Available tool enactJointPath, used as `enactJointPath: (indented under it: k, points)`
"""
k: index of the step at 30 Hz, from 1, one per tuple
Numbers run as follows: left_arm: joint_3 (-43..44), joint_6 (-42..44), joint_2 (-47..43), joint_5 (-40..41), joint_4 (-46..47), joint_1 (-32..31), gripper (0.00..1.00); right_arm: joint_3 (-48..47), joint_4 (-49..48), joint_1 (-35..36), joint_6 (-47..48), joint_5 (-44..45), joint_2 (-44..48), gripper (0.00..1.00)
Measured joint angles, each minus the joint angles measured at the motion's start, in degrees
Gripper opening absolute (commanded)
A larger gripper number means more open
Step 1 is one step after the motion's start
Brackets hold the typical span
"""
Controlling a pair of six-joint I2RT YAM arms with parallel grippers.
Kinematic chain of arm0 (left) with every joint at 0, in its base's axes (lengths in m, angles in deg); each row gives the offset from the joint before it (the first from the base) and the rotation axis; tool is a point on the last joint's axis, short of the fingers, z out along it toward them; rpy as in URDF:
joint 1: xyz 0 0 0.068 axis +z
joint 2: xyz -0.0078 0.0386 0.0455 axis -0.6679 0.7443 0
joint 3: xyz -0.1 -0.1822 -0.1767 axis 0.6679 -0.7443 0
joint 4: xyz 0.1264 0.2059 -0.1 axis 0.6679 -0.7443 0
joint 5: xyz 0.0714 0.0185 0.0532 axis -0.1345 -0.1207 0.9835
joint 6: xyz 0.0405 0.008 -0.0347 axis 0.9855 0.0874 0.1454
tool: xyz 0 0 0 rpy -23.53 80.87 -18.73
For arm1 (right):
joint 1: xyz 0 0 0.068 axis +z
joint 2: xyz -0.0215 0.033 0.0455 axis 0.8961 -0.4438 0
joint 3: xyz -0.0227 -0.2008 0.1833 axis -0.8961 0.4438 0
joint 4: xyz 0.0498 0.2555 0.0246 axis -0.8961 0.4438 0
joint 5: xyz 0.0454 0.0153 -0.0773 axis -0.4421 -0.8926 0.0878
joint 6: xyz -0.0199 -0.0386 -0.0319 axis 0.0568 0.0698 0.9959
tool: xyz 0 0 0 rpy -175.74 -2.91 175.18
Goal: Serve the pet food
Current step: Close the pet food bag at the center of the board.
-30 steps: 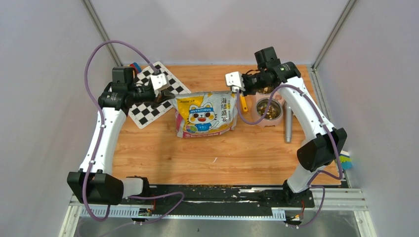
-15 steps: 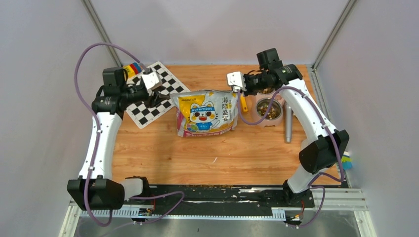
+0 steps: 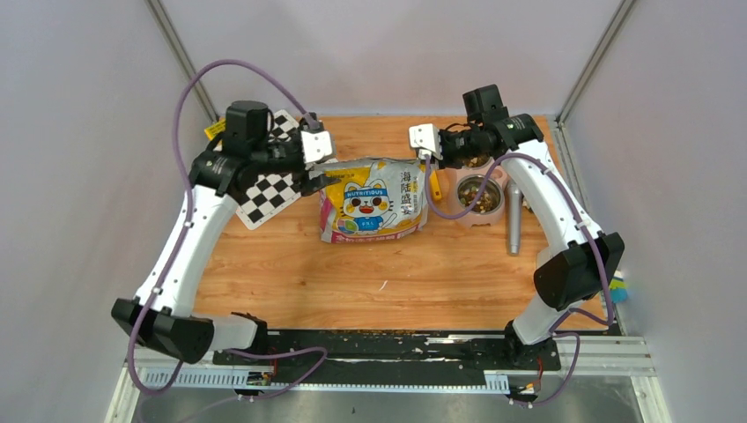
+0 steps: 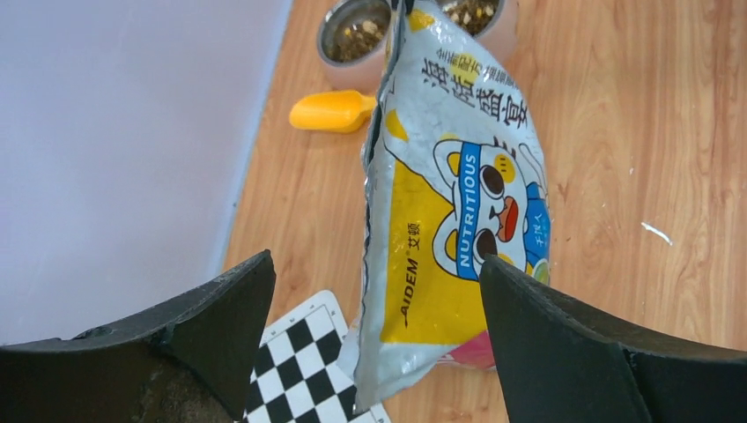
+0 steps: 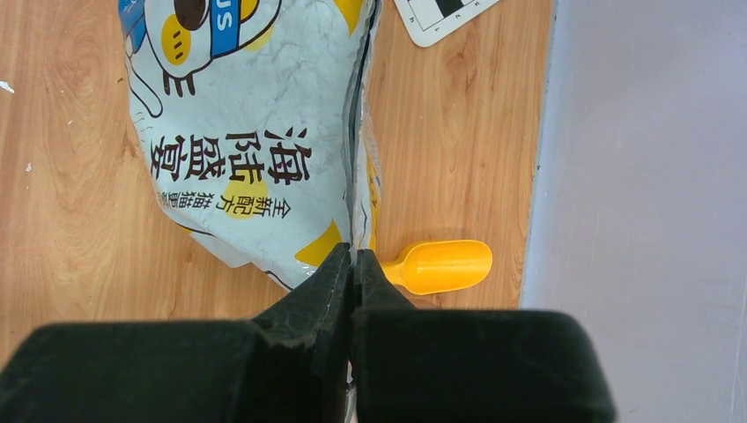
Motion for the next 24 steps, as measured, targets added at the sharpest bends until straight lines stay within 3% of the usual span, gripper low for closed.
enactJointPath:
  k: [7, 9, 14, 20, 24]
  points:
    - [3.4, 0.0, 10.9, 7.5, 0.3, -3.3, 0.88, 0.0, -0.2, 0.0, -0.6, -0.2, 0.0, 0.00]
    - [5.0, 0.3, 13.2, 8.8, 0.0, -3.7, 0.81, 0.0, -0.3, 0.0, -0.7, -0.1, 0.0, 0.00]
    - [6.1, 2.2, 14.1, 10.2, -2.0, -7.0, 0.49, 0.0, -0.4, 0.0, -1.0, -0.1, 0.0, 0.00]
    - [7.1, 4.3, 14.2, 11.2, -4.4, -9.7, 0.23, 0.0, -0.4, 0.0, -1.0, -0.1, 0.0, 0.00]
    - [7.7, 5.2, 14.4, 12.3, -5.0, -10.3, 0.23, 0.0, -0.3, 0.0, -1.1, -0.1, 0.1, 0.00]
